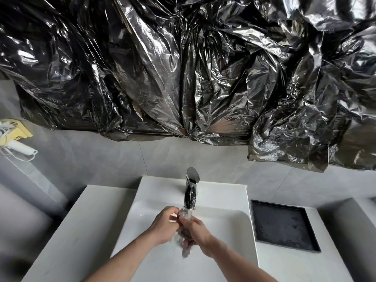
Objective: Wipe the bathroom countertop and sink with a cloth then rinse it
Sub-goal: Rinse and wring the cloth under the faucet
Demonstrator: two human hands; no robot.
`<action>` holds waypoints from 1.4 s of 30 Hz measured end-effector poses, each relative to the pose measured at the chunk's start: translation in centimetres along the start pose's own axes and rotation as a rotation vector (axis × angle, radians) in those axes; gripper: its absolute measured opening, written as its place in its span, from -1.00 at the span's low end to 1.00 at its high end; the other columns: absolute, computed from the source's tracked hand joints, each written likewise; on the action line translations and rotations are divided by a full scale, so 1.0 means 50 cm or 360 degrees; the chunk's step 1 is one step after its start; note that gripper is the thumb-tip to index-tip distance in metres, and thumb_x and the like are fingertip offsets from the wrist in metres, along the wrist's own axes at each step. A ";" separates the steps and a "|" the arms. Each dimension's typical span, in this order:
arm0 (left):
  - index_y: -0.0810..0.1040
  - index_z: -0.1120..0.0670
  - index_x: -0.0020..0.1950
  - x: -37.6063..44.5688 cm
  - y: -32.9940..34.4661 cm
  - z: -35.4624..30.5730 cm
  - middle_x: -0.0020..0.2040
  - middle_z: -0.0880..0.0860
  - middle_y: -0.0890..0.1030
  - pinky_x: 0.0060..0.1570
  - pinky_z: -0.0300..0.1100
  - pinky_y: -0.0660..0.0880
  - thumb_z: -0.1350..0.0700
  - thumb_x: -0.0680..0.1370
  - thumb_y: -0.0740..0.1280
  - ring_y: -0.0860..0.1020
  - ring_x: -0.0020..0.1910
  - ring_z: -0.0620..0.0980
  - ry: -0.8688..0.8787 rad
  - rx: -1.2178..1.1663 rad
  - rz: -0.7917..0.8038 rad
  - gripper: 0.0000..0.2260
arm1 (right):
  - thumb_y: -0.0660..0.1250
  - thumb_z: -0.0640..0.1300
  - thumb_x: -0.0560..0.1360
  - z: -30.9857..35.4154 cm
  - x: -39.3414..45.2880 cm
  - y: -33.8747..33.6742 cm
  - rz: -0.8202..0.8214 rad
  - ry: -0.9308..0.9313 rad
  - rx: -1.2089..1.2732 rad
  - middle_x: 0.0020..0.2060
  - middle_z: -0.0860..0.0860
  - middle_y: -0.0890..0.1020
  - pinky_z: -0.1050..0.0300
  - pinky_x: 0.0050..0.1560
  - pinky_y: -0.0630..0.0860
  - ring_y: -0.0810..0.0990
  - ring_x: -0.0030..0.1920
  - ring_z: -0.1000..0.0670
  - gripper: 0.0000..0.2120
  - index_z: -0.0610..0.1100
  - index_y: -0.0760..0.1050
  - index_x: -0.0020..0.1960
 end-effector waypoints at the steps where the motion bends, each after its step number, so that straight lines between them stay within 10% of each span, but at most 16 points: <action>1: 0.59 0.01 -0.02 0.000 0.011 0.000 0.06 0.08 0.66 0.08 0.01 0.62 0.26 0.38 0.34 0.65 0.04 0.05 -0.0017 -0.0042 0.0081 -0.76 | 0.29 0.13 0.62 0.002 -0.002 -0.008 -0.0029 -0.0025 -0.0014 -0.26 -0.14 0.51 0.14 -0.39 0.31 0.42 -0.40 -0.02 -0.69 -0.07 0.52 -0.17; 8: 0.47 -0.17 0.19 -0.015 0.014 -0.026 0.19 -0.25 0.55 -0.01 -0.26 0.54 -0.05 0.38 0.51 0.59 0.11 -0.16 0.0120 0.0040 0.0061 -0.57 | 0.36 0.13 0.56 0.031 -0.033 -0.052 -0.0160 -0.0086 -0.0160 -0.41 0.01 0.49 0.21 -0.48 0.33 0.41 -0.41 0.01 -0.67 -0.03 0.54 -0.28; 12: 0.62 -0.07 -0.01 -0.010 0.015 -0.043 -0.12 -0.14 0.71 -0.01 -0.11 0.62 0.15 0.46 0.42 0.67 -0.15 -0.12 0.0219 0.0142 -0.0019 -0.84 | 0.42 0.35 0.47 0.039 -0.039 -0.051 -0.0083 -0.0094 -0.0267 -0.43 0.03 0.46 0.17 -0.61 0.35 0.40 -0.50 -0.03 -0.52 -0.10 0.59 -0.15; 18: 0.64 0.05 -0.14 -0.001 0.004 -0.029 -0.34 -0.04 0.65 -0.37 -0.21 0.56 0.14 0.59 0.41 0.59 -0.37 -0.09 0.0029 -0.0076 -0.0176 -0.89 | 0.23 0.28 0.64 0.034 -0.060 -0.039 0.0152 -0.0046 0.0044 -0.18 -0.09 0.63 0.06 -0.25 0.54 0.51 -0.17 -0.18 -0.61 0.05 0.70 -0.03; 25: 0.62 0.26 0.01 -0.014 0.055 -0.016 -0.32 0.12 0.61 -0.18 -0.04 0.62 -0.01 0.69 0.26 0.60 -0.30 0.07 -0.0255 -0.0685 0.0009 -0.66 | -0.13 0.64 0.45 -0.071 -0.036 -0.019 0.0129 0.0285 0.0156 0.13 0.04 0.75 -0.09 0.20 0.55 0.67 0.16 -0.03 -0.16 0.16 0.67 0.23; 28: 0.63 0.22 0.00 -0.016 0.060 -0.001 -0.28 0.13 0.64 -0.15 -0.04 0.66 -0.05 0.67 0.27 0.63 -0.28 0.04 -0.0346 -0.0720 0.0035 -0.66 | -0.13 0.65 0.44 -0.068 -0.030 0.010 0.0148 0.0274 0.0410 0.01 0.04 0.73 -0.07 0.15 0.51 0.65 0.02 -0.04 -0.14 0.10 0.69 0.12; 33: 0.50 0.03 -0.19 -0.019 -0.015 0.010 -0.27 -0.07 0.60 -0.26 -0.14 0.49 -0.32 0.47 0.35 0.53 -0.30 -0.09 -0.0201 0.0398 -0.0246 -0.59 | 0.24 0.46 0.52 -0.047 -0.006 0.010 0.0097 0.0188 0.0628 -0.11 -0.16 0.51 0.06 -0.07 0.48 0.62 -0.20 -0.07 -0.37 -0.10 0.62 0.14; 38: 0.43 -0.04 -0.11 -0.017 -0.097 -0.062 -0.16 -0.09 0.58 -0.08 -0.08 0.54 -0.06 0.48 0.46 0.56 -0.22 -0.12 0.0067 0.0287 -0.0531 -0.77 | 0.38 0.08 0.54 -0.024 -0.007 -0.003 0.0151 0.0182 0.0469 -0.24 -0.04 0.44 0.22 -0.38 0.25 0.36 -0.37 0.04 -0.74 -0.12 0.65 -0.07; 42: 0.49 -0.16 0.14 -0.035 -0.127 -0.202 0.12 -0.23 0.52 -0.01 -0.22 0.52 0.20 0.52 0.35 0.57 -0.02 -0.22 0.0549 0.0291 -0.0575 -0.70 | 0.44 -0.21 0.50 -0.012 -0.004 -0.033 0.0027 0.0150 0.0549 -0.13 -0.11 0.56 0.23 -0.24 0.49 0.54 -0.21 -0.02 -0.96 -0.18 0.64 -0.10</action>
Point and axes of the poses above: each hand's wrist, its own x-axis towards the middle knuckle, its own y-axis out of the palm, z = x × y, the point moved 10 cm from there along x, towards the middle knuckle
